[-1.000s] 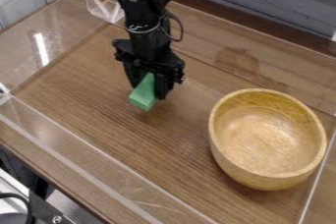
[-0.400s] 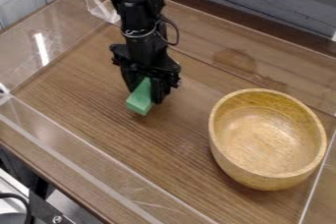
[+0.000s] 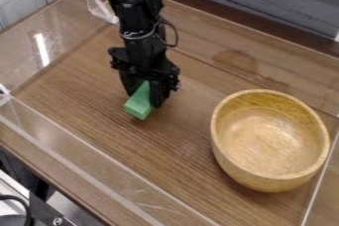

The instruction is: Remove the green block from inside the brown bowl and put it on the table

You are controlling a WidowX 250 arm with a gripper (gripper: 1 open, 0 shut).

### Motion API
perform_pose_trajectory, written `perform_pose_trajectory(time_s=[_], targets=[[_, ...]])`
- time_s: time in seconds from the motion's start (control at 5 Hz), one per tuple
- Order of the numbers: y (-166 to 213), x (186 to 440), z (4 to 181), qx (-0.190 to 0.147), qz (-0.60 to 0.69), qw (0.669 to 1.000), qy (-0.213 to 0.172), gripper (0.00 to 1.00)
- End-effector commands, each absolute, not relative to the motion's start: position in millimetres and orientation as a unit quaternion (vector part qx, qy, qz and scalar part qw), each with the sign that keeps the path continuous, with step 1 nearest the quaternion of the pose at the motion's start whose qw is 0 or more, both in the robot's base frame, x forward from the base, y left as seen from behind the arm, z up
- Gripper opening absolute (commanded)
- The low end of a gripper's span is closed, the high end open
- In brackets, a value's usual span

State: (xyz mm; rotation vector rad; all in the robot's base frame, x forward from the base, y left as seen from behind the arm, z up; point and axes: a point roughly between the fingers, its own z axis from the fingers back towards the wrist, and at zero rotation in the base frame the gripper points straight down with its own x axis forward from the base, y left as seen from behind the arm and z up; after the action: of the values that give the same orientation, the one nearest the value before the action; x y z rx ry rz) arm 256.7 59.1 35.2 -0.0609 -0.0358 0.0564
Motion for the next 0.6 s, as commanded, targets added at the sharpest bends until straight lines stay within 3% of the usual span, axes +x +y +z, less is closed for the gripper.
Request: perform_pose_trajectory(time_s=[0.0, 0.4], targets=[[62.8, 258.5, 41.8, -0.032, 0.033, 0.999, -0.029, 0.00], [61.8, 255.2, 40.1, -0.041, 0.036, 0.998, -0.019, 0.00]])
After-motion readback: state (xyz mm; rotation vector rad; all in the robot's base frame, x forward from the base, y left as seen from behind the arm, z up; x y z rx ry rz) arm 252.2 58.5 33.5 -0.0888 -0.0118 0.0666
